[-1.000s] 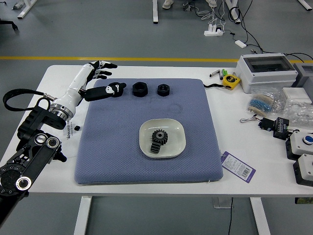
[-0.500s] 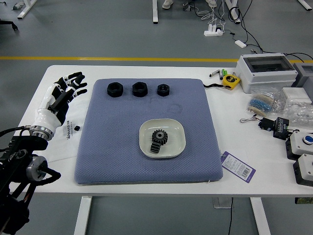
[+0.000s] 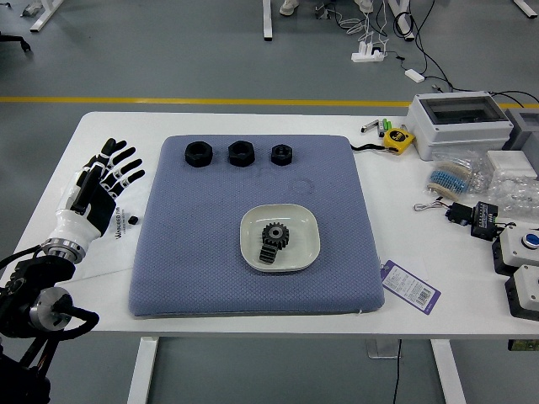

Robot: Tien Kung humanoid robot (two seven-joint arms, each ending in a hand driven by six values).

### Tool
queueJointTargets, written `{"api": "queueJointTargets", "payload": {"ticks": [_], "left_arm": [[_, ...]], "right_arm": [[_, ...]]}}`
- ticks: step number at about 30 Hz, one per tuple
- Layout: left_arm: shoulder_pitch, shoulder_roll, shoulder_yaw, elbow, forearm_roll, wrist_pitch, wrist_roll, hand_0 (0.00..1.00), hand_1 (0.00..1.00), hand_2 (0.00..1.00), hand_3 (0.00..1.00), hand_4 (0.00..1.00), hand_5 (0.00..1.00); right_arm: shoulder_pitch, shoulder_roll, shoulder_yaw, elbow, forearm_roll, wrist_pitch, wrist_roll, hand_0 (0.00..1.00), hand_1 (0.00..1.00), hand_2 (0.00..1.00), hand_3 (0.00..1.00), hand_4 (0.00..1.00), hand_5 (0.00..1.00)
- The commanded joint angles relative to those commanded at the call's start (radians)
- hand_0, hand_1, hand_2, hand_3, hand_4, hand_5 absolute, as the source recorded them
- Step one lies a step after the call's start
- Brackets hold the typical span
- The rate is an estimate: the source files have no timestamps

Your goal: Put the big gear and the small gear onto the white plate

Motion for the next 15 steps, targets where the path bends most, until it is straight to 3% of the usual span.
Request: {"api": "queueJointTargets", "payload": {"ticks": [15], "left_arm": [[0.05,0.008,-0.08,-0.03,0.261,-0.074,0.044,0.708,0.675,0.718,0.712,0.938,0.56]], "right_arm": [[0.003,0.0,-0.008,-0.001,0.015,0.002,0.003,0.65,0.654,0.731,0.58,0.841,0.679]]}}
